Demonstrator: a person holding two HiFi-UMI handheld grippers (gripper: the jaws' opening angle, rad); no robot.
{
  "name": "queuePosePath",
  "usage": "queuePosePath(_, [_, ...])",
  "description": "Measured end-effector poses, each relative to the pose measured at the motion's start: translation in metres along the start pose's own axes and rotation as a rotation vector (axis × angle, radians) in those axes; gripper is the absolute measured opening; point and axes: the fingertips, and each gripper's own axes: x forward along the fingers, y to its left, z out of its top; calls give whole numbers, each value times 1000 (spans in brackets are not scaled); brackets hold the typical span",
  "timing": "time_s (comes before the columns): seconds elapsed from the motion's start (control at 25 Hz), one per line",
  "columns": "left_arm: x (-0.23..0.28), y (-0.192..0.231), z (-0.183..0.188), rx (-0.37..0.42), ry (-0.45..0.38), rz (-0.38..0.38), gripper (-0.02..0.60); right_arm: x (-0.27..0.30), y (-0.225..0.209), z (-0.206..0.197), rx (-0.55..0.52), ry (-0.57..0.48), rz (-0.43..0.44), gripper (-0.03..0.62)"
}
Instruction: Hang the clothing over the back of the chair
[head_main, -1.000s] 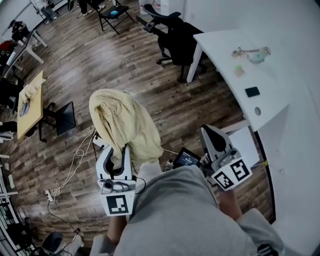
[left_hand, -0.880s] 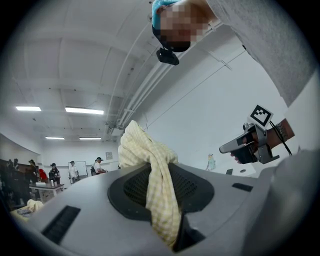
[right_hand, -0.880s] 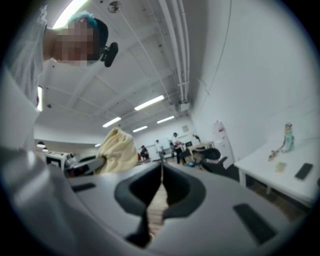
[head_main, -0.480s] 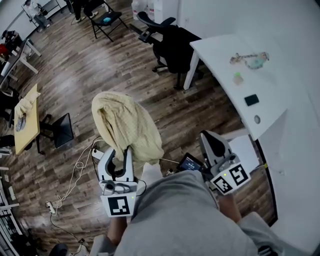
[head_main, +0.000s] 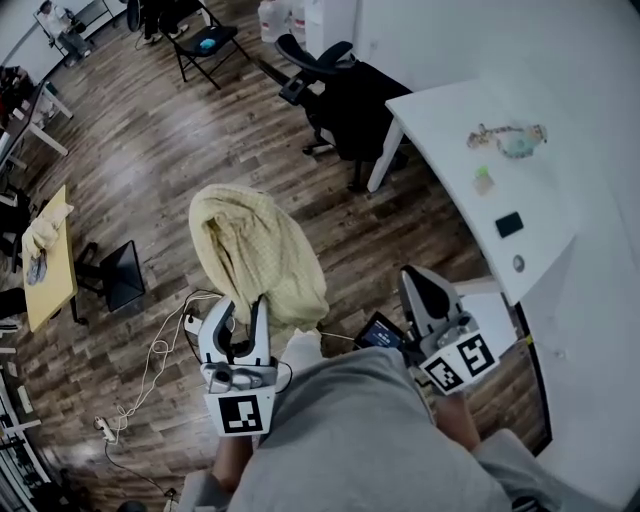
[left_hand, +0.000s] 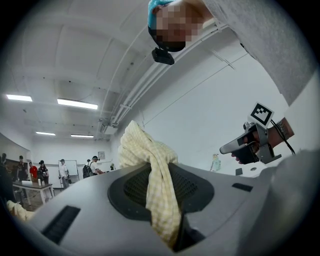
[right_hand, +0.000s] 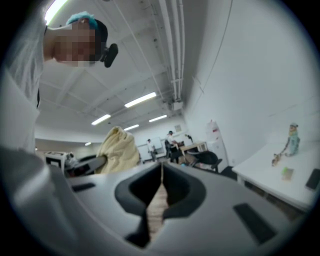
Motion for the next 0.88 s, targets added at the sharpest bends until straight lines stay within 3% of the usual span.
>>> queuePosePath(0.48, [80,70,-21,22,-46,-93,121,95,-10,14,-8,-39,-72,35])
queuePosePath(0.88, [120,105,-31,26,-80,-119,121,130,-17,15,-12,-50,-119,35])
